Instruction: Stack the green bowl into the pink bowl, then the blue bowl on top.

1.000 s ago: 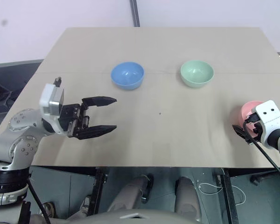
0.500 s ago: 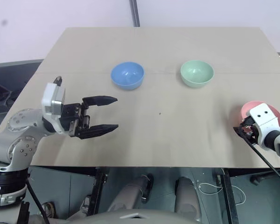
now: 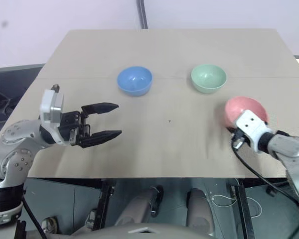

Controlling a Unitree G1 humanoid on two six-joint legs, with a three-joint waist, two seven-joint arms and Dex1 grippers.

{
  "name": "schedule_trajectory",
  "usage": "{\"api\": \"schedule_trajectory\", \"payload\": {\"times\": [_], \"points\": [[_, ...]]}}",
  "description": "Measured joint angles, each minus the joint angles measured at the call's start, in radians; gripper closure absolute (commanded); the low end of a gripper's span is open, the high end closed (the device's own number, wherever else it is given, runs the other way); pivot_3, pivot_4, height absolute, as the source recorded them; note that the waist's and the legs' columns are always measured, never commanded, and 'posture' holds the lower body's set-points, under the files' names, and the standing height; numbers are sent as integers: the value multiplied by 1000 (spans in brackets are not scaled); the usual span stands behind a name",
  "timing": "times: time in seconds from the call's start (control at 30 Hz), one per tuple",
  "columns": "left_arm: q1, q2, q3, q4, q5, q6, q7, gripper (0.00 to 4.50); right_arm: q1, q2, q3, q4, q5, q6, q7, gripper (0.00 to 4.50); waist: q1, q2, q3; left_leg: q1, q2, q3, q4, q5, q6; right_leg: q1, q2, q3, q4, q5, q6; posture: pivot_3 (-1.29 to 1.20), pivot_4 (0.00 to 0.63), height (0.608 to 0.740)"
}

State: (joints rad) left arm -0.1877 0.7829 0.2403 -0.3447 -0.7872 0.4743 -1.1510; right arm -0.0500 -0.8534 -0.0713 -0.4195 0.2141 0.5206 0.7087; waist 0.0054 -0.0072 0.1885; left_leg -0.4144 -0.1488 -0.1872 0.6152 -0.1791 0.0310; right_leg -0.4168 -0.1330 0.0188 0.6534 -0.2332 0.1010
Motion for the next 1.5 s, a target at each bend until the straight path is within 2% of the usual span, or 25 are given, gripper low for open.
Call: {"api": "schedule_trajectory", "payload": {"times": [0.1,0.37,0.5,0.77,0.87,0.93,0.97,1.0,1.03,1.07,1.17,1.3,1.4,1.5], "points": [[4,0,6,0,1,-2,9,0,-86,59,138,-19,-24,-29,20,4451,1,0,0,0,0,-1,0,0,0,0,1,-1,-1,1,-2,0,150,740],[59,10,44,-4,3,-10,15,0,-214,159,323,39,-126,-90,30,4451,5,0,0,-1,2,-1,-1,0,-1,-1,3,0,-2,4,-1,0,150,740],[75,11,50,-17,3,-20,20,0,-243,142,345,76,-188,-111,32,4451,10,0,0,-1,2,-1,-1,0,-1,0,3,0,-3,4,-2,0,150,740],[110,5,63,-37,8,-33,26,0,-288,175,397,67,-213,-94,87,4451,-1,0,0,0,8,0,-1,-1,-2,-1,9,1,-3,6,-4,0,150,740],[112,-3,63,-40,9,-40,32,0,-309,153,410,66,-234,-72,106,4451,0,0,0,0,9,0,-1,-1,-3,-1,11,1,-3,5,-8,0,150,740],[114,-4,63,-40,10,-42,34,0,-314,129,401,62,-226,-49,128,3597,4,-1,0,0,10,0,-1,-1,-3,-1,11,1,-3,5,-8,0,150,740],[116,-4,64,-40,10,-44,34,0,-314,123,392,61,-214,-32,143,3406,7,-1,0,0,10,0,-1,-1,-3,-1,11,1,-3,5,-8,0,150,740],[120,-5,64,-40,10,-46,34,0,-312,118,384,60,-196,-14,162,2843,7,-1,0,0,10,0,-1,-1,-3,-1,11,1,-3,5,-8,0,150,740],[124,-6,63,-40,11,-46,35,0,-311,114,384,55,-186,-4,176,2577,7,-1,0,0,10,1,-1,-1,-3,-1,11,1,-3,5,-8,0,150,740],[125,-10,63,-40,12,-46,35,0,-306,111,384,41,-174,4,189,1938,7,-1,0,0,10,1,-1,-1,-3,-1,11,1,-4,5,-8,0,150,740],[127,-16,63,-40,12,-49,35,0,-298,116,378,-6,-139,28,202,746,6,-1,0,0,11,1,-1,-1,-3,-1,12,1,-5,6,-8,0,150,740],[127,-27,63,-40,13,-54,35,0,-322,141,257,-52,5,98,222,746,6,-1,0,0,11,1,-1,-1,-3,-1,12,1,-5,6,-8,0,150,740],[126,-32,63,-40,16,-63,36,0,-427,123,151,-41,96,98,254,746,6,0,0,0,12,2,-1,-2,-4,-1,12,1,-6,7,-8,0,150,740],[119,-39,60,-38,20,-70,42,0,-558,82,153,143,26,-57,263,746,4,-1,0,1,13,4,-1,-2,-4,-1,13,1,-7,7,-8,0,150,740]]}}
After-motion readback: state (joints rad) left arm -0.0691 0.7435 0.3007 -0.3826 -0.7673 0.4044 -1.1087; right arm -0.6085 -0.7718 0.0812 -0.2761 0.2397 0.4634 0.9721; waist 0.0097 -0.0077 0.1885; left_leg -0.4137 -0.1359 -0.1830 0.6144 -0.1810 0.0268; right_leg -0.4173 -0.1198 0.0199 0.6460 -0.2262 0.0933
